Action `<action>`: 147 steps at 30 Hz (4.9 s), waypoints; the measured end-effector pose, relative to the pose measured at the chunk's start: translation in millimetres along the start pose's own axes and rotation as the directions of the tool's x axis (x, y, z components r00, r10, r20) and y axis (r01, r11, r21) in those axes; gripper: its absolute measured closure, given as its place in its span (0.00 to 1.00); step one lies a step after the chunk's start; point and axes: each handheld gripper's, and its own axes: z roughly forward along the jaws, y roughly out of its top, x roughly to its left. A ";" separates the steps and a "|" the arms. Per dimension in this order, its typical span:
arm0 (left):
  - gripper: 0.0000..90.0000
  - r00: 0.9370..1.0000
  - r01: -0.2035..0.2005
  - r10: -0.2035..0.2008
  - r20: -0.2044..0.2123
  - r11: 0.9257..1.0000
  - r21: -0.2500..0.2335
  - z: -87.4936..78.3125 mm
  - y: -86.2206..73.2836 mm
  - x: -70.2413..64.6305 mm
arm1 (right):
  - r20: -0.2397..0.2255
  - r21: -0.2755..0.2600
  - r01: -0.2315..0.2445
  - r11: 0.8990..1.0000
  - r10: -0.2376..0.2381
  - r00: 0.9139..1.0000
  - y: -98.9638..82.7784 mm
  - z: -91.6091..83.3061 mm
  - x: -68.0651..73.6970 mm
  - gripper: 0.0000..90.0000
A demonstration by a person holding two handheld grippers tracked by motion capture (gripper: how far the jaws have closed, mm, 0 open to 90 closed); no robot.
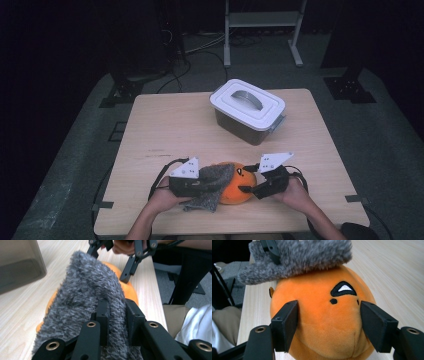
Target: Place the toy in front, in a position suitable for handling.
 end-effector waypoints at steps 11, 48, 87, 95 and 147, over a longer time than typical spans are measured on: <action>0.84 1.000 0.031 -0.032 0.002 0.999 0.028 -6.7 -12.9 4.4 | -0.044 -0.038 -0.072 0.997 0.070 0.997 5.0 -10.1 -7.0 0.34; 0.83 0.990 0.130 -0.128 -0.060 0.991 0.019 -11.5 -22.0 18.0 | -0.100 0.003 0.071 0.997 -0.070 0.992 -4.7 -8.8 2.5 0.47; 0.85 0.991 0.131 -0.131 -0.015 0.991 0.007 -6.2 -11.5 12.1 | -0.114 -0.045 -0.001 0.999 -0.004 0.993 9.0 -8.7 3.9 0.37; 0.85 0.990 0.132 -0.131 -0.046 0.990 0.039 -9.8 -10.9 14.6 | -0.102 -0.010 0.024 1.000 -0.025 0.995 8.0 -2.9 10.2 0.50; 0.85 0.991 0.134 -0.132 0.025 0.988 -0.080 -18.2 3.2 15.6 | -0.044 -0.079 0.008 0.997 -0.012 0.999 18.7 -2.7 17.0 0.62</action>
